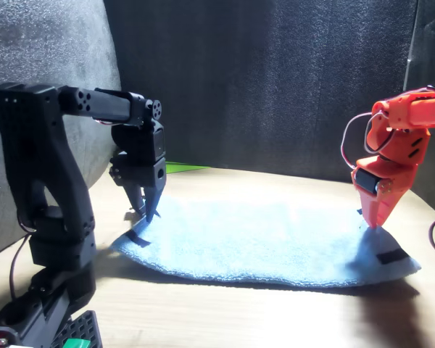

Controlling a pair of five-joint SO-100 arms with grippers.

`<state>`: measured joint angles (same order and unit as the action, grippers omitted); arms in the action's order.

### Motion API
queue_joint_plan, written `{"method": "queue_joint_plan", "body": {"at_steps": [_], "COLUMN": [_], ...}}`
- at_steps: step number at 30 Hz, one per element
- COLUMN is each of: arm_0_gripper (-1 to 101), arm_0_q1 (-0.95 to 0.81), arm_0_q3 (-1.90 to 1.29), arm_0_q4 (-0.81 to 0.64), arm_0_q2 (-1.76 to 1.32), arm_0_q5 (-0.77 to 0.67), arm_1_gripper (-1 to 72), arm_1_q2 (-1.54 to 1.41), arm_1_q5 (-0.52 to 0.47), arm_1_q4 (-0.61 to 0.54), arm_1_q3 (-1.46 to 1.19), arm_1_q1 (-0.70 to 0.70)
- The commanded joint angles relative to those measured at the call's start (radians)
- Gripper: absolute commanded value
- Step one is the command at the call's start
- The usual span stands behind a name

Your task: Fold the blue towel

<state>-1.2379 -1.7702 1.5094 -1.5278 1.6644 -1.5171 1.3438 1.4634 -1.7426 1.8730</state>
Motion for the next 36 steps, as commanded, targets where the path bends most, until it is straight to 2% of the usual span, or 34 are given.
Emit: {"method": "queue_joint_plan", "body": {"at_steps": [1,13,24,27,32,36], "arm_0_gripper": [0,0,0,0,0,0], "arm_0_q1": [-0.005,0.032,0.054,0.054,0.054,0.063], "arm_0_q3": [0.052,0.091,0.120,0.123,0.135,0.212], "arm_0_q4": [0.038,0.064,0.075,0.066,0.061,0.089], "arm_0_q2": [-0.032,-0.017,0.012,0.032,0.057,0.083], "arm_0_q5": [-0.003,-0.018,-0.034,-0.037,-0.046,-0.055], "arm_1_gripper": [0.0,0.0,0.0,0.0,0.0,-0.1], "arm_1_q2": [0.003,0.181,0.339,0.402,0.607,0.692], "arm_1_q5": [0.029,0.072,0.094,0.095,0.127,0.153], "arm_1_q4": [0.044,0.181,0.230,0.293,0.468,0.472], "arm_1_q3": [0.087,0.382,0.532,0.666,1.074,1.215], "arm_1_q1": [0.051,0.198,0.359,0.382,0.379,0.377]}}
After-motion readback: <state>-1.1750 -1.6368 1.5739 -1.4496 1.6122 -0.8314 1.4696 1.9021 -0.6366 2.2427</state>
